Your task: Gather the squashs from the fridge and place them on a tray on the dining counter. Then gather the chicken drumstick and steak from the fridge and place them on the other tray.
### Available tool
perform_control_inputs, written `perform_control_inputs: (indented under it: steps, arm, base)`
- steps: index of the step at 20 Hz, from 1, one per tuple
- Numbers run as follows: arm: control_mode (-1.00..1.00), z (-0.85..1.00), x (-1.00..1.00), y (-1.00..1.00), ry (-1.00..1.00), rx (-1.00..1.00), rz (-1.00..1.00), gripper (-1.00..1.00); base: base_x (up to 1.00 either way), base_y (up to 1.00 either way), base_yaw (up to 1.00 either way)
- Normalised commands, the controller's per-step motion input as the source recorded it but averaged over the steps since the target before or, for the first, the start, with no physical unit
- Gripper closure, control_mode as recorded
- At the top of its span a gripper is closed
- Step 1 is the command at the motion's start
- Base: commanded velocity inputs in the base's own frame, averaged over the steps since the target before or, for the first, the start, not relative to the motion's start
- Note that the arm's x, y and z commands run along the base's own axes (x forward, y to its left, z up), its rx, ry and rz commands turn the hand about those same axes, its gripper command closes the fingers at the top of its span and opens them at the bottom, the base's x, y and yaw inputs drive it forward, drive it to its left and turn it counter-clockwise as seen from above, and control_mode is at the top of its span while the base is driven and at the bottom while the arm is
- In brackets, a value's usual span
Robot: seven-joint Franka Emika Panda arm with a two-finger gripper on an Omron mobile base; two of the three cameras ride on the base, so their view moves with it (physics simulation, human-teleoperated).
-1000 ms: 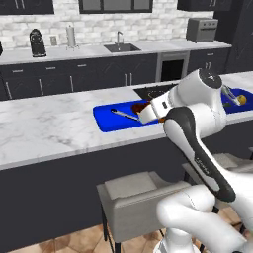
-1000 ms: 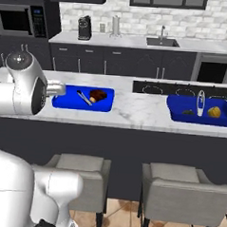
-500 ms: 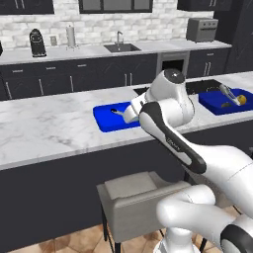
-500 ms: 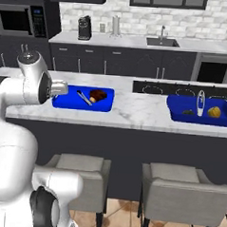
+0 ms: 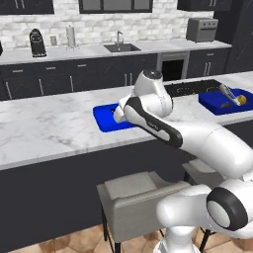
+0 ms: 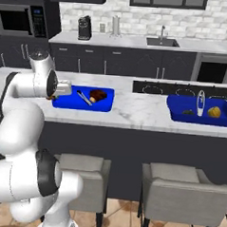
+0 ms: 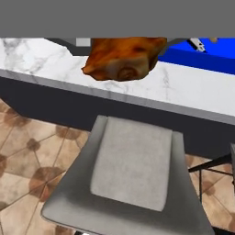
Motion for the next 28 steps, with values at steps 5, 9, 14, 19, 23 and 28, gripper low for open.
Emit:
perform_control_inputs:
  steps: [5, 9, 14, 19, 23, 28]
  arm:
    - [-1.00, -0.35, 0.57, 0.18, 0.05, -0.02, 0.00, 1.00]
    - [-1.00, -0.39, 0.51, 0.16, 0.00, -0.02, 0.00, 1.00]
    - [-1.00, -0.27, 0.57, 0.09, 0.00, -0.01, 0.00, 1.00]
    - [-1.00, -0.15, 0.51, 0.04, 0.00, 0.00, 0.00, 1.00]
    - [-1.00, -0.18, 0.51, 0.05, 0.00, 0.00, 0.00, 1.00]
    - [-1.00, -0.23, 0.52, 0.07, 0.00, 0.00, 0.00, 1.00]
  base:
    - [0.00, 0.00, 0.00]
    - [0.00, 0.00, 0.00]
    - [0.00, 0.00, 0.00]
    - [0.00, 0.00, 0.00]
    - [0.00, 0.00, 0.00]
    - [0.00, 0.00, 0.00]
